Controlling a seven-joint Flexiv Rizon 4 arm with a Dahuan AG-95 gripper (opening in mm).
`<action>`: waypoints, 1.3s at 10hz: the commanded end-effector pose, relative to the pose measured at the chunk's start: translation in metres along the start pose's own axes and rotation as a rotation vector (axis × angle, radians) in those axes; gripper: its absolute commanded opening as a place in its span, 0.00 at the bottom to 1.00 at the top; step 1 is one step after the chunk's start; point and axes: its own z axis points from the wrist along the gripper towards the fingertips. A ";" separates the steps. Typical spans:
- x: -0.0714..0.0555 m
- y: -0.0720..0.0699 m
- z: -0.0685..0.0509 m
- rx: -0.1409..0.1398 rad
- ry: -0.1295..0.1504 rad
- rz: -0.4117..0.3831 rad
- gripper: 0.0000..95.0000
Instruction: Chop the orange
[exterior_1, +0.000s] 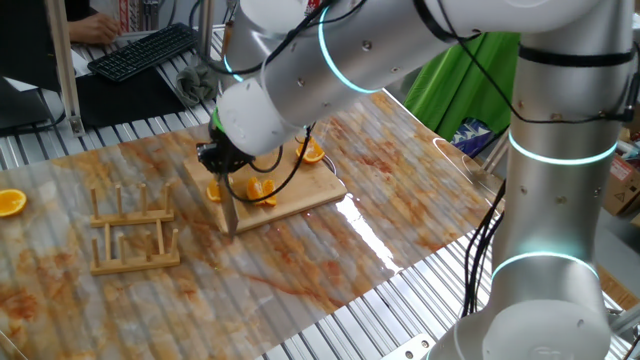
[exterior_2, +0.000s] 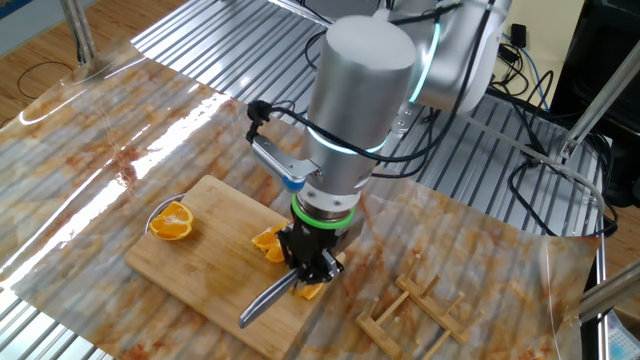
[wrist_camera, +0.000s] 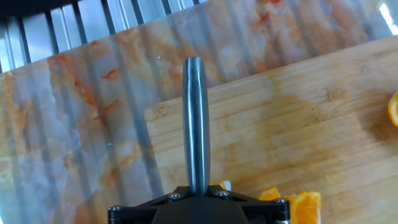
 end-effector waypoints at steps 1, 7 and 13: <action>0.007 0.003 0.016 0.005 -0.046 0.004 0.00; -0.005 0.000 0.007 -0.004 0.001 -0.002 0.00; -0.012 -0.005 -0.003 0.034 0.053 -0.061 0.00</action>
